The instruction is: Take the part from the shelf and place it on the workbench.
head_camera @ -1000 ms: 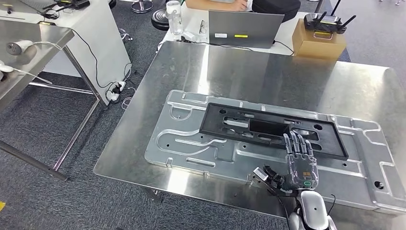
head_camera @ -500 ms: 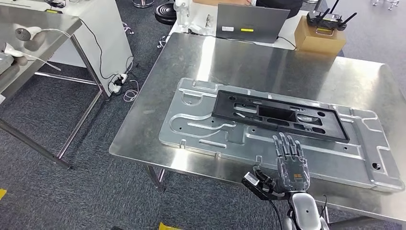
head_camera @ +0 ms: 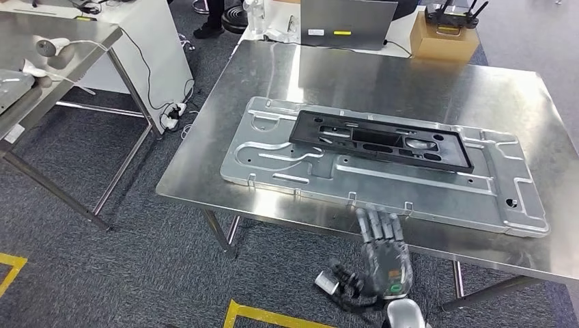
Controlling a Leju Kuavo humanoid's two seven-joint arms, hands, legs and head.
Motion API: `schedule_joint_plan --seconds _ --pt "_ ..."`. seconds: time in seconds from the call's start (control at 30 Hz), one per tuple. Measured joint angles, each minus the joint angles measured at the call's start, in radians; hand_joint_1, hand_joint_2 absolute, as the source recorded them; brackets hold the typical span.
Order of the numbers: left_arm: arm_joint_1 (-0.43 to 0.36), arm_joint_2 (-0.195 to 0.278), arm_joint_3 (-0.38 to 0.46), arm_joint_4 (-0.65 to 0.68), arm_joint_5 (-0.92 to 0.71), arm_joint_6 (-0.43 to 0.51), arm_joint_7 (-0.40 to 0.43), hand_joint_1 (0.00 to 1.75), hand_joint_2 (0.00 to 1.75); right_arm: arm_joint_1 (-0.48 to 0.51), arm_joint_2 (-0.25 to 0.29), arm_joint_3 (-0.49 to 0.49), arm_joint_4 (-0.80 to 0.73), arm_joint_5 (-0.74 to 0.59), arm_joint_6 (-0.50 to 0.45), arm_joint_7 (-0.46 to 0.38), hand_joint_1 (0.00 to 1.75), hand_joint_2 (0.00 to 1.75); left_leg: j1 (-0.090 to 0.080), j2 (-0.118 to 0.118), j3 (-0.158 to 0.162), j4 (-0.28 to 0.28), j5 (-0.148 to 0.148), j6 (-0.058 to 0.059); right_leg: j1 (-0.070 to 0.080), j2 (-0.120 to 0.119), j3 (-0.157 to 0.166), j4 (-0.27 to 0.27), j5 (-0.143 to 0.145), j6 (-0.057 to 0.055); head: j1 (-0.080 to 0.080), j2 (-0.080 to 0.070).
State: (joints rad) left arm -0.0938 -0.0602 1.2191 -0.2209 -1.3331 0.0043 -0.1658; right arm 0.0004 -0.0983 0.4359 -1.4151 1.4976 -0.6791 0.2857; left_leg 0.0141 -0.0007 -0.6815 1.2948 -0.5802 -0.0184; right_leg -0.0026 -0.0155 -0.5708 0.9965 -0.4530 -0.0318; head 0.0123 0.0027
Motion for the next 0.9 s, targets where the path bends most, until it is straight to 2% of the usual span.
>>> schedule_joint_plan --seconds 0.03,0.07,0.1,0.13,0.17,0.2,0.23,0.27,0.3,0.33,0.37,0.4,0.43,0.47,0.5,0.53,0.57,0.6,0.63,0.67,0.7,0.73,0.8,0.83,0.9 --pt "0.001 0.0 0.004 0.0 0.006 0.004 -0.001 0.0 0.0 0.038 0.029 -0.013 -0.01 -0.044 -0.007 -0.078 0.0 0.0 0.0 0.0 0.026 -0.01 0.029 -0.001 0.0 -0.002 -0.018 0.008 0.007 0.002 0.0 0.0" --pt "0.002 0.0 0.008 0.0 0.012 0.007 -0.001 0.0 0.0 0.074 0.059 -0.035 -0.018 -0.096 -0.009 -0.155 0.0 0.0 0.0 -0.001 0.068 -0.052 0.057 0.0 0.0 -0.003 -0.036 0.018 0.013 0.005 0.0 0.0" --pt "0.002 0.0 0.012 0.0 0.017 0.01 -0.002 0.0 0.0 0.106 0.091 -0.064 -0.023 -0.147 -0.011 -0.227 0.0 0.0 -0.001 -0.002 0.124 -0.121 0.063 0.003 0.0 -0.003 -0.052 0.028 0.019 0.008 0.0 0.0" --pt "0.003 0.0 0.015 0.0 0.02 0.011 -0.003 0.0 0.0 0.133 0.123 -0.102 -0.025 -0.193 -0.012 -0.293 0.0 0.0 -0.002 -0.004 0.176 -0.196 0.054 0.007 0.001 -0.003 -0.063 0.038 0.024 0.012 0.0 0.0" --pt "0.003 -0.001 0.02 0.0 0.022 0.012 -0.004 0.0 0.0 0.155 0.153 -0.143 -0.021 -0.233 -0.014 -0.353 0.0 0.0 -0.004 -0.005 0.214 -0.254 0.038 0.011 0.002 -0.003 -0.069 0.044 0.03 0.017 0.0 0.0" --pt "0.004 -0.003 0.025 0.0 0.022 0.013 -0.004 0.0 0.0 0.17 0.181 -0.187 -0.011 -0.265 -0.015 -0.411 0.0 0.0 -0.006 -0.005 0.233 -0.288 0.023 0.016 0.003 -0.002 -0.072 0.046 0.037 0.022 0.0 0.0" --pt "0.005 -0.004 0.031 0.0 0.023 0.014 -0.004 0.0 0.0 0.182 0.209 -0.238 0.01 -0.293 -0.017 -0.469 0.0 0.0 -0.007 -0.004 0.235 -0.299 0.023 0.022 0.004 -0.001 -0.073 0.045 0.046 0.028 0.0 0.0" --pt "0.005 -0.008 0.038 0.0 0.023 0.016 -0.004 0.0 0.0 0.19 0.235 -0.293 0.04 -0.315 -0.018 -0.529 0.0 0.0 -0.006 -0.001 0.228 -0.299 0.032 0.03 0.002 0.001 -0.074 0.045 0.049 0.034 0.0 0.0" --pt "0.005 -0.011 0.044 0.0 0.024 0.019 -0.004 0.0 0.0 0.197 0.26 -0.352 0.076 -0.329 -0.019 -0.59 0.0 0.0 -0.005 0.002 0.22 -0.3 0.043 0.039 0.0 0.004 -0.079 0.051 0.037 0.04 0.0 0.0" --pt "0.005 -0.013 0.049 0.0 0.026 0.023 -0.004 0.0 0.0 0.202 0.282 -0.417 0.12 -0.338 -0.02 -0.654 0.0 0.0 -0.002 0.006 0.208 -0.302 0.056 0.049 -0.001 0.008 -0.087 0.071 0.005 0.045 0.0 0.0" --pt "0.005 -0.016 0.054 0.0 0.029 0.026 -0.004 0.0 0.0 0.201 0.299 -0.488 0.174 -0.341 -0.02 -0.717 0.0 0.0 -0.001 0.008 0.193 -0.303 0.069 0.056 -0.003 0.011 -0.099 0.109 -0.046 0.05 0.001 0.0" --pt "0.006 -0.017 0.058 0.0 0.033 0.03 -0.004 0.0 0.0 0.194 0.312 -0.562 0.236 -0.336 -0.02 -0.763 0.0 0.0 -0.002 0.009 0.178 -0.302 0.082 0.06 -0.004 0.012 -0.111 0.161 -0.102 0.053 0.001 0.0" --pt "0.008 -0.018 0.063 0.0 0.038 0.033 -0.004 0.0 0.0 0.181 0.322 -0.644 0.314 -0.326 -0.02 -0.791 0.0 0.0 -0.002 0.01 0.162 -0.301 0.094 0.062 -0.005 0.013 -0.122 0.221 -0.145 0.057 0.001 0.0" --pt "0.009 -0.021 0.068 0.0 0.042 0.037 -0.004 0.0 0.0 0.166 0.329 -0.73 0.4 -0.313 -0.02 -0.8 0.0 0.0 -0.003 0.01 0.146 -0.299 0.106 0.062 -0.006 0.013 -0.126 0.274 -0.162 0.059 0.001 0.0" --pt "0.01 -0.022 0.072 0.0 0.045 0.04 -0.005 0.0 0.0 0.153 0.333 -0.811 0.48 -0.3 -0.02 -0.796 0.0 0.0 -0.004 0.01 0.129 -0.296 0.117 0.061 -0.007 0.013 -0.118 0.304 -0.15 0.06 0.001 0.0" --pt "0.011 -0.024 0.076 0.0 0.046 0.042 -0.005 0.0 0.0 0.144 0.337 -0.89 0.556 -0.289 -0.021 -0.79 0.0 0.0 -0.005 0.01 0.112 -0.291 0.128 0.06 -0.008 0.013 -0.097 0.308 -0.121 0.059 0.001 0.0" --pt "0.012 -0.026 0.079 0.0 0.046 0.044 -0.005 0.0 0.0 0.135 0.338 -0.957 0.621 -0.282 -0.021 -0.782 0.0 0.0 -0.006 0.01 0.095 -0.286 0.137 0.058 -0.008 0.013 -0.06 0.278 -0.089 0.055 0.001 0.0" --pt "0.012 -0.027 0.081 0.0 0.047 0.044 -0.005 0.0 0.0 0.125 0.339 -1.012 0.677 -0.277 -0.021 -0.773 0.0 0.0 -0.006 0.01 0.082 -0.281 0.145 0.055 -0.006 0.014 -0.007 0.218 -0.072 0.048 0.001 0.0" --pt "0.012 -0.03 0.083 0.0 0.047 0.045 -0.005 0.0 0.0 0.113 0.339 -1.06 0.73 -0.274 -0.02 -0.76 0.0 0.0 -0.008 0.011 0.072 -0.277 0.152 0.05 -0.002 0.014 0.051 0.137 -0.075 0.041 0.001 0.0" --pt "0.012 -0.032 0.085 0.0 0.048 0.045 -0.005 0.0 0.0 0.099 0.339 -1.1 0.781 -0.274 -0.017 -0.743 0.0 0.0 -0.009 0.013 0.065 -0.274 0.16 0.045 0.001 0.014 0.099 0.065 -0.089 0.035 0.001 0.0" --pt "0.011 -0.033 0.087 0.0 0.049 0.045 -0.005 0.0 0.0 0.085 0.339 -1.136 0.832 -0.278 -0.007 -0.722 0.0 0.0 -0.009 0.016 0.061 -0.274 0.17 0.039 0.004 0.015 0.13 0.013 -0.104 0.03 0.0 0.0" --pt "0.011 -0.034 0.089 0.0 0.05 0.045 -0.005 0.0 0.0 0.071 0.339 -1.169 0.879 -0.287 0.013 -0.697 0.0 0.0 -0.009 0.019 0.059 -0.276 0.179 0.033 0.007 0.015 0.141 -0.015 -0.111 0.027 0.0 0.0" --pt "0.011 -0.034 0.093 0.0 0.051 0.047 -0.006 0.0 0.0 0.046 0.339 -1.234 0.964 -0.314 0.084 -0.631 0.0 0.0 -0.006 0.018 0.051 -0.276 0.183 0.021 0.004 0.012 0.13 -0.024 -0.096 0.019 0.0 0.0" --pt "0.012 -0.034 0.093 0.0 0.051 0.047 -0.007 0.0 0.0 0.036 0.339 -1.264 0.999 -0.327 0.129 -0.586 0.0 0.0 -0.005 0.014 0.043 -0.26 0.16 0.016 0.001 0.008 0.121 -0.028 -0.086 0.011 0.0 0.0" --pt "0.015 -0.034 0.094 0.0 0.047 0.047 -0.009 0.0 0.0 0.023 0.339 -1.315 1.057 -0.341 0.22 -0.478 0.0 0.0 -0.002 0.008 0.016 -0.176 0.068 0.007 0.0 -0.003 0.098 -0.031 -0.064 0.001 0.0 0.0"
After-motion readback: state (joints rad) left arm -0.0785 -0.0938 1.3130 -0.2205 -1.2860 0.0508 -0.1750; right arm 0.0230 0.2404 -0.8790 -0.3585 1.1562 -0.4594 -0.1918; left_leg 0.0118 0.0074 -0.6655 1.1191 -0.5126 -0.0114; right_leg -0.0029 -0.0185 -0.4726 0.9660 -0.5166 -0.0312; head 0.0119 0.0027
